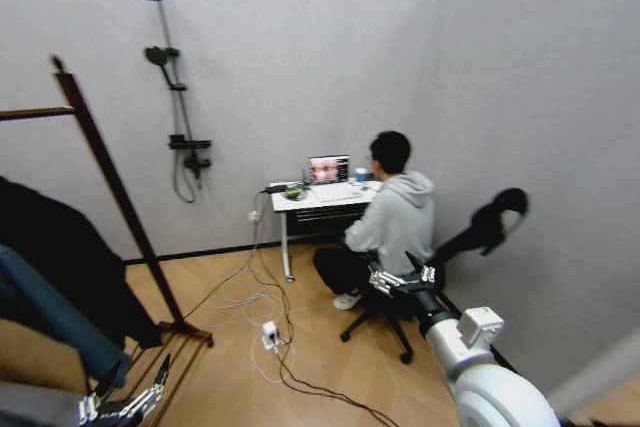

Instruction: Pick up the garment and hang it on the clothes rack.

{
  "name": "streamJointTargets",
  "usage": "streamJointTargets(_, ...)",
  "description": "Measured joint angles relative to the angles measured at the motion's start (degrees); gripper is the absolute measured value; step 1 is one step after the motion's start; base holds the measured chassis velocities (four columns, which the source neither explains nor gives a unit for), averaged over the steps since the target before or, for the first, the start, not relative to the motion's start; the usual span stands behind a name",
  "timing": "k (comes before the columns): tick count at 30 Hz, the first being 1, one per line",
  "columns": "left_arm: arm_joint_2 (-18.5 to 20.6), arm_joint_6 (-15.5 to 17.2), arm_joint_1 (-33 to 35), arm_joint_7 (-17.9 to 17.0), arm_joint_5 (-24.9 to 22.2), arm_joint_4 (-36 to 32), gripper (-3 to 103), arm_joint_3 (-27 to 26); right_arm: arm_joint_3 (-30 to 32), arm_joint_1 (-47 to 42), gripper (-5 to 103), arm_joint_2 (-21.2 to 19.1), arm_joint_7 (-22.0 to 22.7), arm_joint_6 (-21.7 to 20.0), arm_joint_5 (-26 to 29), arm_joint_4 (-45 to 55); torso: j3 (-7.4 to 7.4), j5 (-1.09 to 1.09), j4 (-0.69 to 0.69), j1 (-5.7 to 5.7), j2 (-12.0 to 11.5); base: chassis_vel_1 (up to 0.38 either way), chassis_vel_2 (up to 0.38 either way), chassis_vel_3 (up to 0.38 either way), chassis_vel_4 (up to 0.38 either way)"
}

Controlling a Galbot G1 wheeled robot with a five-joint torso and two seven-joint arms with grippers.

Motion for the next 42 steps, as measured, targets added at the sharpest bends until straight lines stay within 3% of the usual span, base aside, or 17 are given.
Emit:
streamJointTargets(4,0.0,0.0,0.0,0.0,0.0,0.0,100,0.0,0.3,-0.4,100,0.0,-0.1,0.0,0.0,0.0,0.0,0.03,-0.05,0.0,0.0,-0.006,-0.238,-0.229,-0.004)
streamJointTargets(17,0.0,0.0,0.0,0.0,0.0,0.0,100,0.0,-0.1,-0.8,100,0.7,-0.7,0.1,-0.5,0.0,-0.01,0.02,0.0,-0.01,0.0,0.09,-0.163,-0.155,0.098)
streamJointTargets(42,0.0,0.0,0.0,0.0,0.0,0.0,100,0.0,-0.5,-0.3,100,-0.6,-2.2,1.1,-1.7,0.0,0.0,0.01,-0.01,-0.01,0.0,0.182,-0.097,-0.1,0.187)
